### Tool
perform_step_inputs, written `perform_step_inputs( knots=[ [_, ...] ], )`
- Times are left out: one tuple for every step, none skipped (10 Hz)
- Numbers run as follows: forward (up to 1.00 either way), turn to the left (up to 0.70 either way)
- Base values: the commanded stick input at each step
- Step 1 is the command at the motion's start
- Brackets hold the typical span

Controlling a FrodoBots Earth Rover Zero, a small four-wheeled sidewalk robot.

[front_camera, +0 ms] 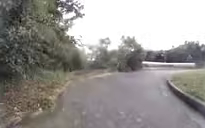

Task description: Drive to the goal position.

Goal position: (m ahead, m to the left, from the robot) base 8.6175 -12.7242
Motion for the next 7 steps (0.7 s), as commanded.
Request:
perform_step_inputs(
  knots=[
    [1.00, -0.22],
    [1.00, -0.14],
    [1.00, -0.06],
    [1.00, -0.02],
    [1.00, -0.10],
    [1.00, -0.18],
    [1.00, -0.40]
  ],
)
